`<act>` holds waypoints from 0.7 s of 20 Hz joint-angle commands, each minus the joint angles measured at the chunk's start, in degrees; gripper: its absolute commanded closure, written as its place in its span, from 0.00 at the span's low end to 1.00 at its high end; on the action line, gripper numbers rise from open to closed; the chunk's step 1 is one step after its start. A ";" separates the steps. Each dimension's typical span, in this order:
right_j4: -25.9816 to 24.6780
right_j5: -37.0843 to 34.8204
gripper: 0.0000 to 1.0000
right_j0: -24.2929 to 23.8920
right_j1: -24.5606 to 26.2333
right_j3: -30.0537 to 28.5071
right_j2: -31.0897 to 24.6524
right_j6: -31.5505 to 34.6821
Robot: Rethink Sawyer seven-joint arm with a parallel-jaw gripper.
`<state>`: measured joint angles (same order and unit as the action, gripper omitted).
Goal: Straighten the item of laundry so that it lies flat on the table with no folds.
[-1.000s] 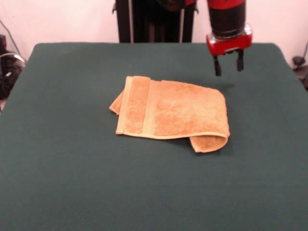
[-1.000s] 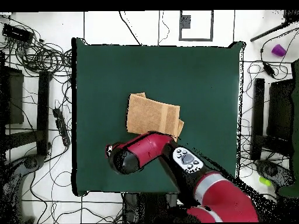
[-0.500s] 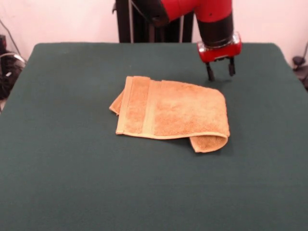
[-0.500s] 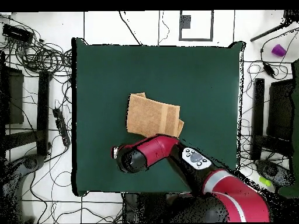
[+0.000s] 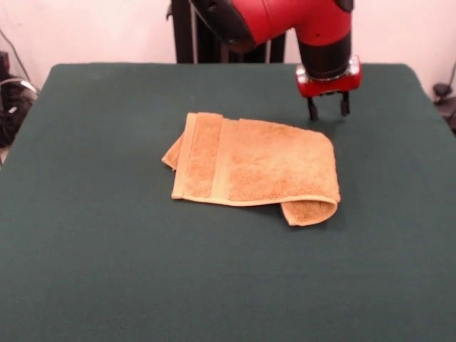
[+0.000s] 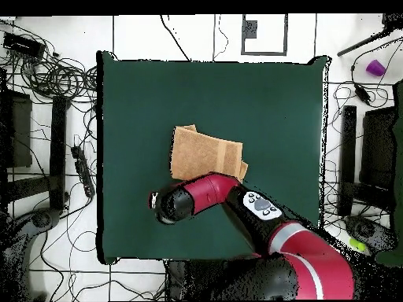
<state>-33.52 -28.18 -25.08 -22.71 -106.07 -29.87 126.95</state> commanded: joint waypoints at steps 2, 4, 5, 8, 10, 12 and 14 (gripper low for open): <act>0.95 -3.19 0.00 4.28 6.71 15.47 -5.09 -7.36; 0.60 -4.26 0.00 4.73 8.93 18.52 -4.96 -8.42; 0.41 -4.60 0.00 4.97 10.32 20.26 -4.86 -8.81; -0.34 -5.99 0.00 5.74 15.63 26.40 -5.02 -10.68; 0.84 -9.07 0.00 5.42 19.44 29.98 -6.29 -13.55; 1.86 -11.52 0.00 5.13 23.41 34.09 -8.05 -16.80; 1.52 -12.27 0.00 5.64 26.06 37.87 -9.00 -17.43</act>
<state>-28.64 -57.78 -22.50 -14.39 -88.97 -32.21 126.97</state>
